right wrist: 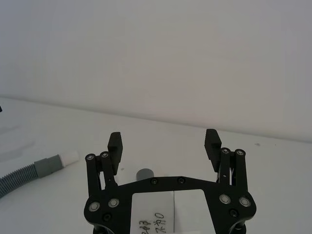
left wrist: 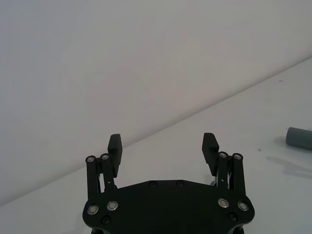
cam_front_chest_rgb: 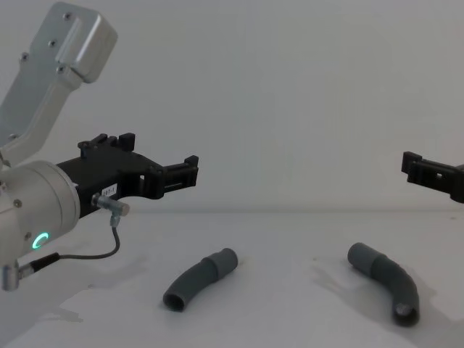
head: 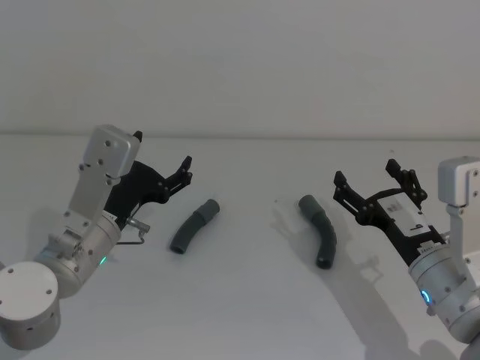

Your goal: Use both hands to pick up one end of the pipe from the table, align the ends, and insert them.

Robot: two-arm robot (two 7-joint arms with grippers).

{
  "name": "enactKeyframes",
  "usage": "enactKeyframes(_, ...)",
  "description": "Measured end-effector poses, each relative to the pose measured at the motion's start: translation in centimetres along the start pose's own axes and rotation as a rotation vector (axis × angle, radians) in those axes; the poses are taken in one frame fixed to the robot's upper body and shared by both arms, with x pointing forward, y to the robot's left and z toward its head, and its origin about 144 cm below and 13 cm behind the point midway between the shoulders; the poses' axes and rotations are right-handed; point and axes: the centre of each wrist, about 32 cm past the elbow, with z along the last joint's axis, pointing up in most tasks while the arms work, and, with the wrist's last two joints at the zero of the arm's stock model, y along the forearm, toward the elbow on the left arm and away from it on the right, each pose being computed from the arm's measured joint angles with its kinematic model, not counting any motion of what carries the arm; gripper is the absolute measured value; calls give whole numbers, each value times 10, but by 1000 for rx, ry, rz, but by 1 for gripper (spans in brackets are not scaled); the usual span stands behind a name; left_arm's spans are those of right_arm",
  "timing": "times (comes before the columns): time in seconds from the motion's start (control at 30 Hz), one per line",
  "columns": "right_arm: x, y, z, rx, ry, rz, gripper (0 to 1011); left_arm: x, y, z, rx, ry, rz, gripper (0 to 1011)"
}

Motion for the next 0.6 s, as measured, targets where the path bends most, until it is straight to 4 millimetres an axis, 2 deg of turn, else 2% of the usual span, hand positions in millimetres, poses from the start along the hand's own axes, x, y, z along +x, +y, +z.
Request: enactKeyframes(0.6,0,0,0,0,0,0,1002,0,0,0,0,0,0,1001)
